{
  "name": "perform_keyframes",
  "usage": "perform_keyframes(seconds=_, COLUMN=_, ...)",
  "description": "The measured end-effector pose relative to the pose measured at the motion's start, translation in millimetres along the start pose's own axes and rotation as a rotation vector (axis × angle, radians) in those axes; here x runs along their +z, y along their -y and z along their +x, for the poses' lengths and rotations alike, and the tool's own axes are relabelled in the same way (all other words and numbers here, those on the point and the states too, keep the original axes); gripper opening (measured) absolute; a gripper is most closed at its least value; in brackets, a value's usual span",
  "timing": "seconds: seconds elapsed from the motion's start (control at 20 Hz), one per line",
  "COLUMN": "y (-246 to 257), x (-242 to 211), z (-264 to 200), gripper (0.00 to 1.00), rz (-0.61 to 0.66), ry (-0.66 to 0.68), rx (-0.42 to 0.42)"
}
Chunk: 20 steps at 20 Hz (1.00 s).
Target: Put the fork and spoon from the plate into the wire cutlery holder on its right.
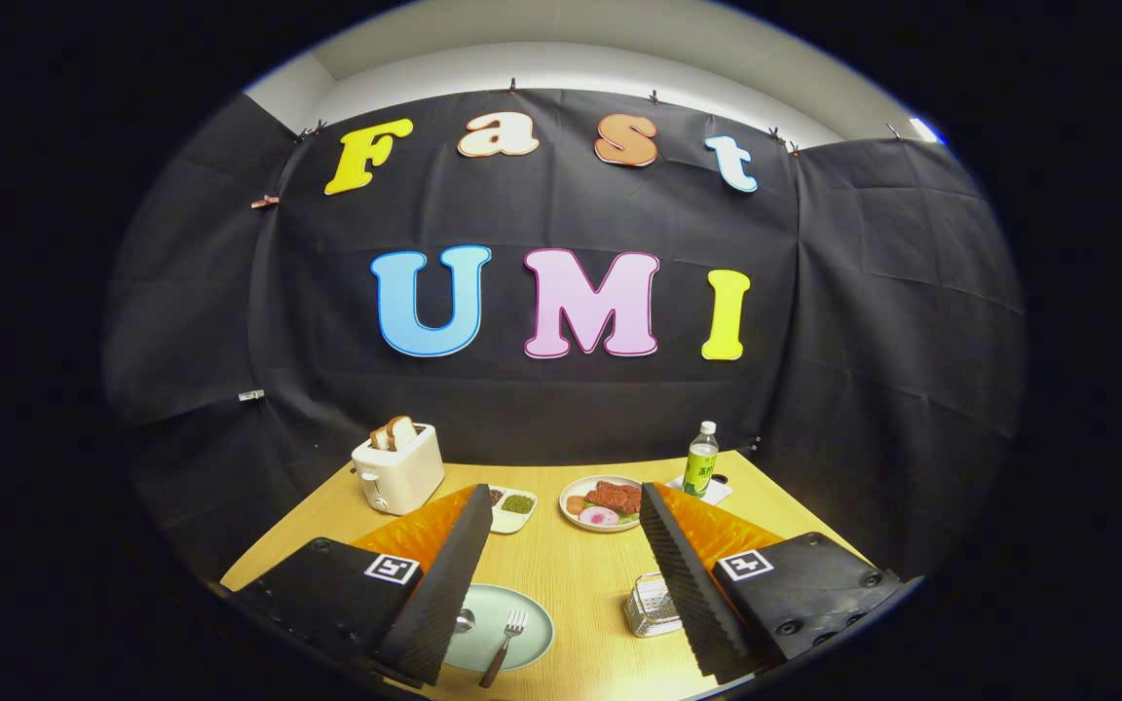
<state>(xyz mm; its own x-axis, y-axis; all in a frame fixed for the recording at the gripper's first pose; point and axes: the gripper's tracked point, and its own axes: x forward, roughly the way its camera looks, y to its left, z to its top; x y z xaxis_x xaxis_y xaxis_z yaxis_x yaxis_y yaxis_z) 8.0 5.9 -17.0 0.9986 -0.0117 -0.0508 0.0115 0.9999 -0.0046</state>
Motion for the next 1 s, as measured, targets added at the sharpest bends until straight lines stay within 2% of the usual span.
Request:
perform_keyframes(seconds=0.55, y=-15.2, x=-34.9, z=20.5, gripper=0.95, rz=-0.001, ry=-0.118, rx=0.023)
perform_keyframes(seconds=0.7, y=-28.5, x=-70.7, z=24.7, gripper=0.95, rz=-0.041, ry=-0.225, rx=0.056)
perform_keyframes(seconds=0.85, y=-37.3, x=-110.0, z=33.0, gripper=0.95, rz=-0.139, ry=-0.307, rx=0.075)
perform_keyframes(seconds=1.0, y=-57.4, x=-156.1, z=35.8, gripper=0.93, rz=-0.153, ry=-0.416, rx=0.138)
